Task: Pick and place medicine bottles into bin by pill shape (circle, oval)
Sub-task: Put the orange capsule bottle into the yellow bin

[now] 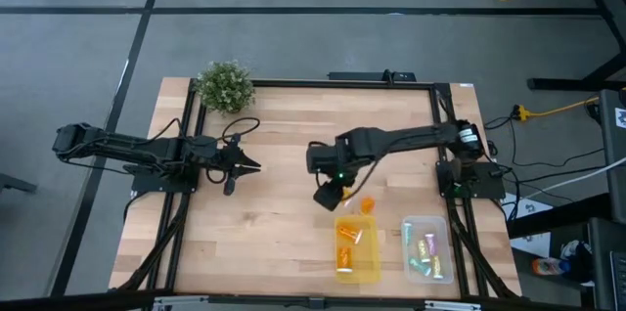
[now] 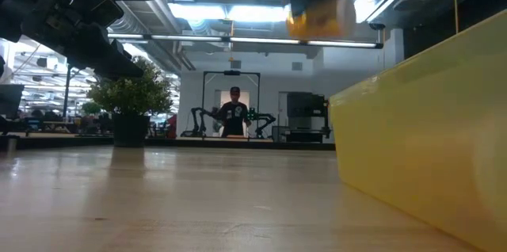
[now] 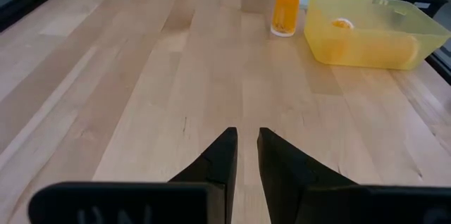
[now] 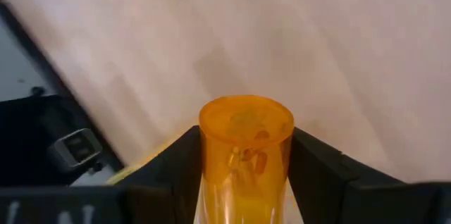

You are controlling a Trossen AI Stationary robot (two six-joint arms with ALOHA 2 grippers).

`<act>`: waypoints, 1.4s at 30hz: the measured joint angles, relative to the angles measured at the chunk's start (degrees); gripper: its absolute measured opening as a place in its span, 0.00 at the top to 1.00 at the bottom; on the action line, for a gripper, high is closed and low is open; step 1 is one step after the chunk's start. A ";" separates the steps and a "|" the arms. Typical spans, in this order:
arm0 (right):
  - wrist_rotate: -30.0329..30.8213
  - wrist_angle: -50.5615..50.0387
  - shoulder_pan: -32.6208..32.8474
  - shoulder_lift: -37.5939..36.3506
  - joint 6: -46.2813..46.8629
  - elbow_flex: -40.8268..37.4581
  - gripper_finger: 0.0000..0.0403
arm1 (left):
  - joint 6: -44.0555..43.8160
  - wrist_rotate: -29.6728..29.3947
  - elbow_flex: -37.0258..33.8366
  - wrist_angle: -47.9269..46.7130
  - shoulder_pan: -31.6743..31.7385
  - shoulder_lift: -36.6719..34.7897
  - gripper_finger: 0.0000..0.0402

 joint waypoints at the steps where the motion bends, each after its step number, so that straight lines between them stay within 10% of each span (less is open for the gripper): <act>1: -0.17 0.00 0.86 0.00 0.82 0.97 0.56 | 0.00 0.00 0.00 0.00 0.02 -0.02 0.87; 20: -2.18 0.73 19.53 0.02 35.78 0.05 0.55 | 0.24 0.00 0.00 -0.02 0.00 0.00 0.87; 42: 4.99 1.33 22.24 0.07 38.79 0.03 0.34 | 0.22 0.00 0.00 0.00 0.02 -0.02 0.87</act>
